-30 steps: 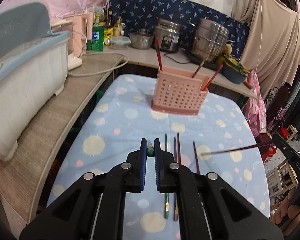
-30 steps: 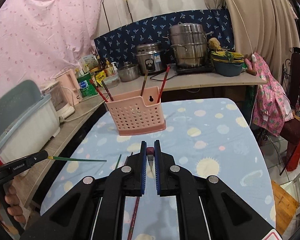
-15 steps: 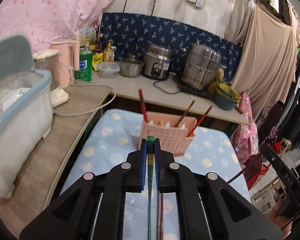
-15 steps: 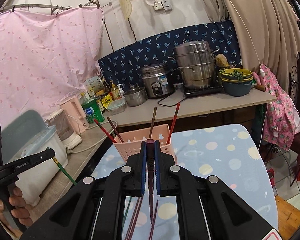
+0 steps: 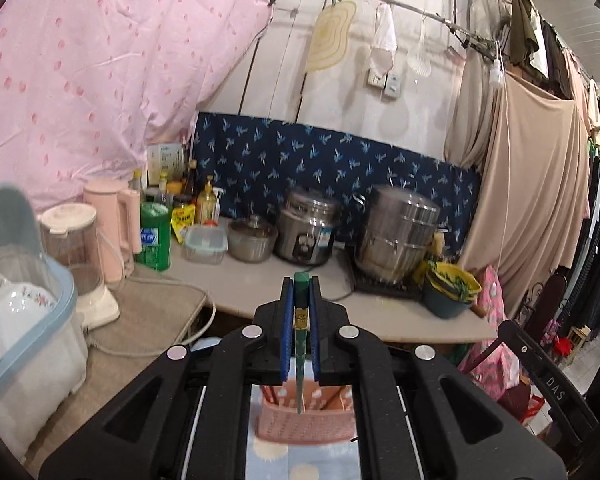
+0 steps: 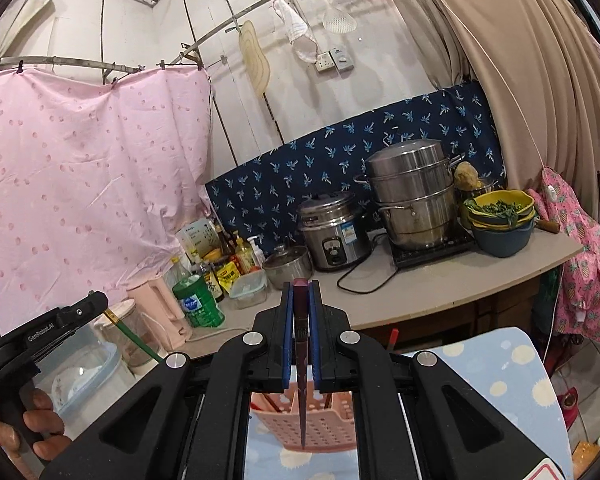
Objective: Organize utensils
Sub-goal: 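Lift and carry both held chopsticks up over the pink holder, then open both tools to drop the chopsticks into the pink holder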
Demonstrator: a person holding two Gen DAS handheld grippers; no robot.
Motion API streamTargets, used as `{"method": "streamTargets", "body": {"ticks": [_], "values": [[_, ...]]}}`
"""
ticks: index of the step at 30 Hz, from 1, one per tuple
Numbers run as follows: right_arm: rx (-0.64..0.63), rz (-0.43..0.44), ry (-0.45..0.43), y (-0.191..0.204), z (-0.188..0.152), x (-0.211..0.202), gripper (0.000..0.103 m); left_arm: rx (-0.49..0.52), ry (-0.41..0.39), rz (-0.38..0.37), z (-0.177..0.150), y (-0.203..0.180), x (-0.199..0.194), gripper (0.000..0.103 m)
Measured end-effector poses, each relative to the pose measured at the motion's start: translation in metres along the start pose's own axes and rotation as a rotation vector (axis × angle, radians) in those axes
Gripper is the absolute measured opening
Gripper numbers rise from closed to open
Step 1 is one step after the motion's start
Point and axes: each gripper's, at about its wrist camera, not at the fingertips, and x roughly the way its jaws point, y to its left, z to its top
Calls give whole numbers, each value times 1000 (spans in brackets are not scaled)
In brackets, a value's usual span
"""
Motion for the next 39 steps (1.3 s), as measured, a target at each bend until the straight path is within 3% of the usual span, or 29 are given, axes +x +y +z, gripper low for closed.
{"method": "streamTargets", "body": {"ticks": [9,21,33,35,39], "values": [[7,-7,4,0,8,58,7,-10,33,31,-4,5,57,7],[-1,-46,135,-17,-45,109,7,-38,169,44,-54,28,108,7],[-14,-87,211,-31,-74,121,8,-58,259,72,-86,40,125,8],[-11,-89,210,-32,-75,118,13,-55,258,79,-88,42,124,11],[-4,-90,199,-33,-74,109,28,-60,259,92,-90,46,118,34]]}}
